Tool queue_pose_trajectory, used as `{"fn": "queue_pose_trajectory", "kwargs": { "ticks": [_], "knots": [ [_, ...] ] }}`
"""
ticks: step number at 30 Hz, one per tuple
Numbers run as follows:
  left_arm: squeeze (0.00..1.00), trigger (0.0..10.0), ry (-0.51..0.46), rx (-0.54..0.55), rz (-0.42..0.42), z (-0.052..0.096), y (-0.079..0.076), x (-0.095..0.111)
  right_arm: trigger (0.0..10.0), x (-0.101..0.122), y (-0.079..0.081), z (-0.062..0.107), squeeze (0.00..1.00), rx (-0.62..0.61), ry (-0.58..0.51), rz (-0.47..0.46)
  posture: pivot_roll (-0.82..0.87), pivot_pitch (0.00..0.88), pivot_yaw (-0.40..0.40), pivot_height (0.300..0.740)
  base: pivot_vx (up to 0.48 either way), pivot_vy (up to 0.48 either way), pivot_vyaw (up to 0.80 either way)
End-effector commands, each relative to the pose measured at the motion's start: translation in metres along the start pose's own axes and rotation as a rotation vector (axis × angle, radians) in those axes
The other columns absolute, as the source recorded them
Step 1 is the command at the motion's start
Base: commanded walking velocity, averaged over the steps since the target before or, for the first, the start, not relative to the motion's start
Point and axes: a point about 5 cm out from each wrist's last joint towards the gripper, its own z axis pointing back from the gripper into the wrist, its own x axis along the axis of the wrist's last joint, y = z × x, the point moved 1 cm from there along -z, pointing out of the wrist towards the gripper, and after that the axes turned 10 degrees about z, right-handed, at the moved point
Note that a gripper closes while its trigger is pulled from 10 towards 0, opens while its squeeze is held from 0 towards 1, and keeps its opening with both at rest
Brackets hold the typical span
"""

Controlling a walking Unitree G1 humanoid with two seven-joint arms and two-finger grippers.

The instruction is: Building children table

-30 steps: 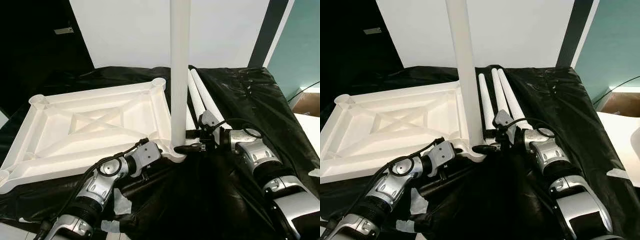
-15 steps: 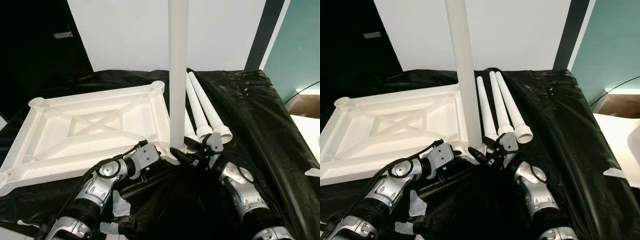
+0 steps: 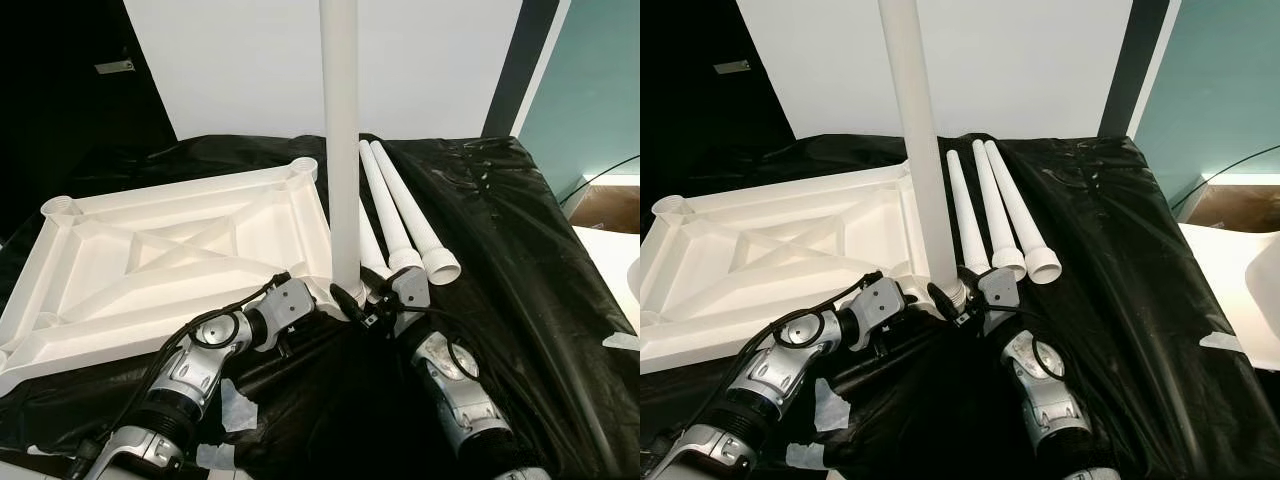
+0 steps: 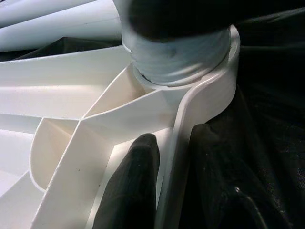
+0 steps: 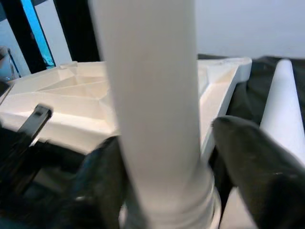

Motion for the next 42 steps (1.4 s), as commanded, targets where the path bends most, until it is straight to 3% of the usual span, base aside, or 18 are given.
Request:
{"fn": "queue_pose_trajectory", "kwargs": {
  "ticks": [1,2,3,6,11,13,14,15,16,17,18,19,29,35,36,37,39,42],
  "knots": [
    [0.00,10.0,0.122,-0.126,0.055,-0.005,-0.030,-0.033,10.0,-0.002,-0.012,0.000,1.00,0.012,0.029,0.004,0.07,0.000,0.025,0.740,0.000,0.000,0.00],
    [0.00,10.0,0.123,-0.127,0.057,-0.005,-0.031,-0.034,10.0,0.000,-0.014,-0.004,1.00,0.078,0.020,0.014,0.07,0.000,0.026,0.740,0.000,0.000,0.00],
    [0.00,10.0,0.124,-0.127,0.058,-0.005,-0.032,-0.035,10.0,0.002,-0.016,-0.007,0.00,0.121,0.017,0.027,0.07,0.000,0.026,0.740,0.000,0.000,0.00],
    [0.00,10.0,0.124,-0.128,0.059,-0.005,-0.032,-0.035,10.0,0.004,-0.019,-0.011,0.00,0.181,0.009,0.039,0.07,0.000,0.026,0.740,0.000,0.000,0.00],
    [0.00,10.0,0.119,-0.120,0.060,-0.007,-0.030,-0.033,9.5,0.010,-0.038,-0.019,0.00,0.515,0.057,0.111,0.07,0.000,0.020,0.740,0.000,0.000,0.00],
    [0.00,10.0,0.119,-0.119,0.060,-0.007,-0.029,-0.033,9.5,0.010,-0.041,-0.018,0.00,0.559,0.073,0.115,0.08,0.000,0.020,0.740,0.000,0.000,0.00],
    [0.00,10.0,0.120,-0.117,0.060,-0.007,-0.029,-0.033,7.3,0.009,-0.044,-0.017,0.00,0.606,0.091,0.131,0.08,0.000,0.020,0.740,0.000,0.000,0.00],
    [0.00,10.0,0.120,-0.117,0.060,-0.007,-0.029,-0.033,7.3,0.009,-0.044,-0.017,0.00,0.606,0.091,0.131,0.08,0.000,0.020,0.740,0.000,0.000,0.00],
    [0.00,10.0,0.120,-0.115,0.060,-0.006,-0.029,-0.033,5.6,0.010,-0.049,-0.016,0.00,0.636,0.107,0.144,0.08,0.000,0.020,0.740,0.000,0.000,0.00],
    [0.00,10.0,0.120,-0.115,0.060,-0.006,-0.029,-0.033,5.6,0.010,-0.049,-0.016,0.00,0.636,0.107,0.144,0.08,0.000,0.020,0.740,0.000,0.000,0.00],
    [0.00,10.0,0.123,-0.114,0.061,-0.006,-0.029,-0.034,2.0,0.010,-0.054,-0.017,0.00,0.659,0.122,0.152,0.08,0.000,0.019,0.740,0.000,0.000,0.00],
    [0.00,10.0,0.124,-0.114,0.062,-0.005,-0.030,-0.035,0.0,0.010,-0.057,-0.018,0.00,0.677,0.134,0.158,0.09,0.000,0.019,0.740,0.000,0.000,0.00],
    [0.00,10.0,0.122,-0.116,0.067,-0.006,-0.032,-0.036,0.0,0.006,-0.056,-0.016,0.00,0.667,0.136,0.127,0.09,0.000,0.019,0.740,0.000,0.000,0.00],
    [0.00,10.0,0.123,-0.115,0.068,-0.005,-0.032,-0.037,0.0,0.002,-0.048,-0.015,0.00,0.515,0.082,0.060,0.09,0.000,0.018,0.740,0.000,0.000,0.00],
    [0.00,10.0,0.123,-0.116,0.067,-0.004,-0.032,-0.037,0.0,-0.002,-0.041,-0.009,0.00,0.210,0.032,0.038,0.09,0.000,0.018,0.740,0.000,0.000,0.00],
    [0.00,10.0,0.123,-0.116,0.067,-0.004,-0.032,-0.037,0.0,-0.002,-0.041,-0.009,0.00,0.210,0.032,0.038,0.09,0.000,0.018,0.740,0.000,0.000,0.00],
    [0.00,10.0,0.123,-0.119,0.066,-0.004,-0.033,-0.037,0.0,-0.002,-0.034,0.002,0.00,0.000,0.008,0.003,0.08,0.000,0.022,0.740,0.000,0.000,0.00],
    [0.00,10.0,0.124,-0.121,0.064,-0.004,-0.033,-0.037,0.0,0.000,-0.031,0.005,0.00,-0.097,0.008,-0.012,0.08,0.000,0.023,0.740,0.000,0.000,0.00]
  ]
}}
